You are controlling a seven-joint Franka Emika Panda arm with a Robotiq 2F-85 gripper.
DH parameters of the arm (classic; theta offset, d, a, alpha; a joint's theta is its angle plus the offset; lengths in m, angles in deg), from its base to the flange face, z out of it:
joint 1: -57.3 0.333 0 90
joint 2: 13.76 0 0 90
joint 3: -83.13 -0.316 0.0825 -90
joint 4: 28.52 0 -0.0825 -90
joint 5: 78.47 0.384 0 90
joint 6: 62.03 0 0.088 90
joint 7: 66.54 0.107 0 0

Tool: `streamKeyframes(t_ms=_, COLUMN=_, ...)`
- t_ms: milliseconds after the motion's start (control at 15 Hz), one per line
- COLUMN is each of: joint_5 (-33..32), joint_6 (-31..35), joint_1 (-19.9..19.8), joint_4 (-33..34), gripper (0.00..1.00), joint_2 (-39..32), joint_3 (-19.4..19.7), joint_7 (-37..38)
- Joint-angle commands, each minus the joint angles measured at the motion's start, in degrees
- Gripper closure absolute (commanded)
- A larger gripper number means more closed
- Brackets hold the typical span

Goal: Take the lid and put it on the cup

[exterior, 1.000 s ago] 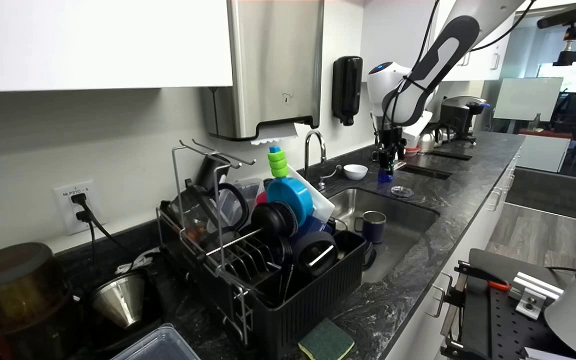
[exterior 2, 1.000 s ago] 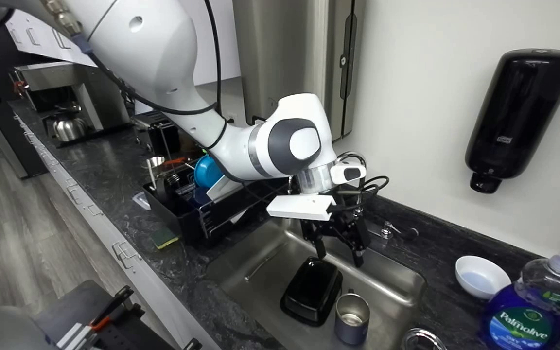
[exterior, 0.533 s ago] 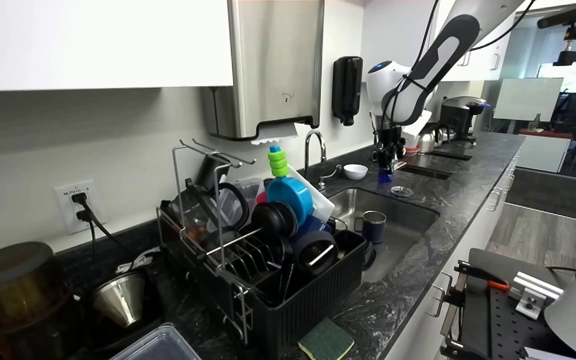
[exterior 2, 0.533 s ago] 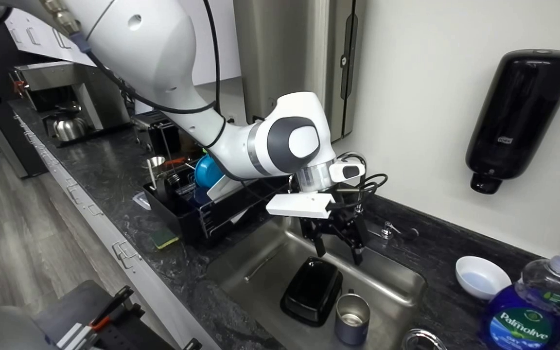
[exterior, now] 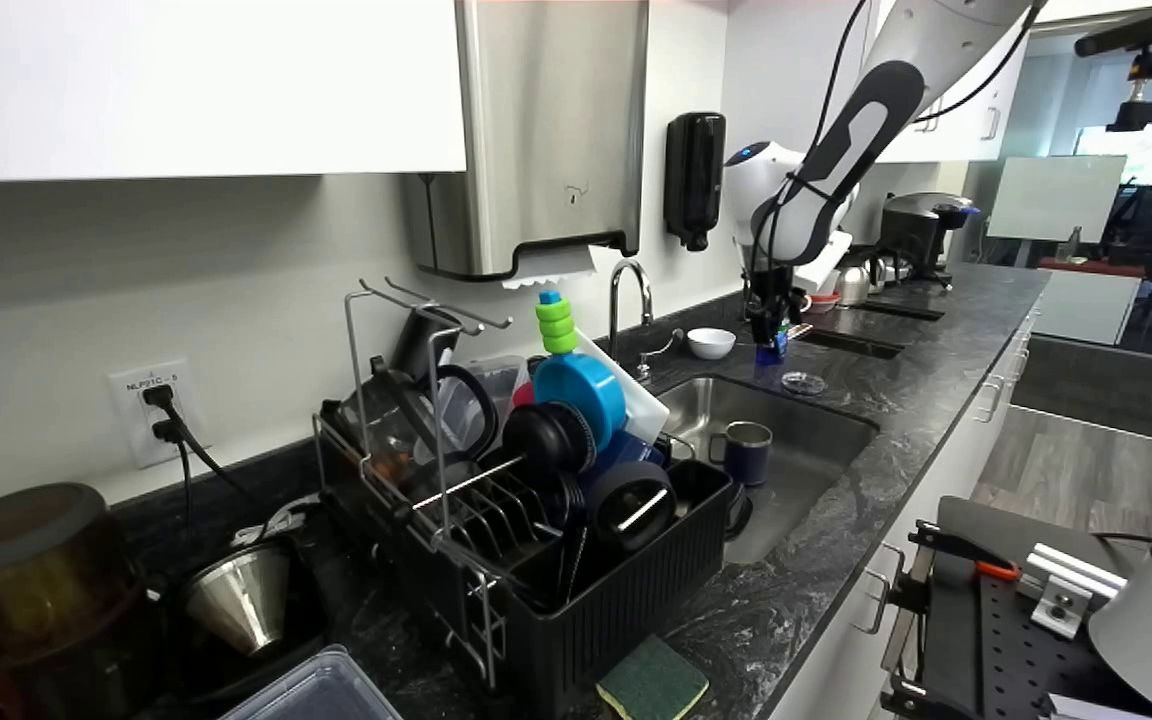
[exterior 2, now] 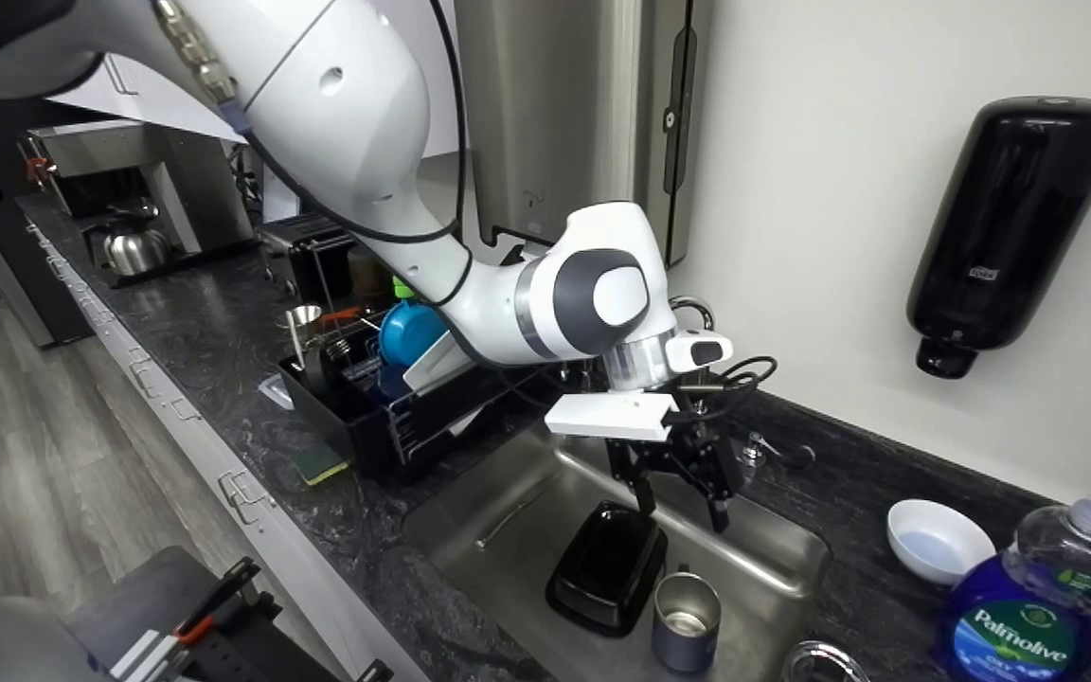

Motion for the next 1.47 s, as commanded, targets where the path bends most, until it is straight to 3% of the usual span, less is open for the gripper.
streamKeyframes(t_ms=0, joint_5=0.9, joint_6=1.8, joint_1=-1.1, joint_4=3.8, gripper=0.00, joint_2=-4.4, joint_3=0.5, joint_7=-1.9)
streamKeyframes(t_ms=1400, joint_5=4.9, joint_6=7.0, joint_1=-8.1, joint_4=15.3, gripper=0.00, joint_2=-18.7, joint_3=2.0, joint_7=-11.2)
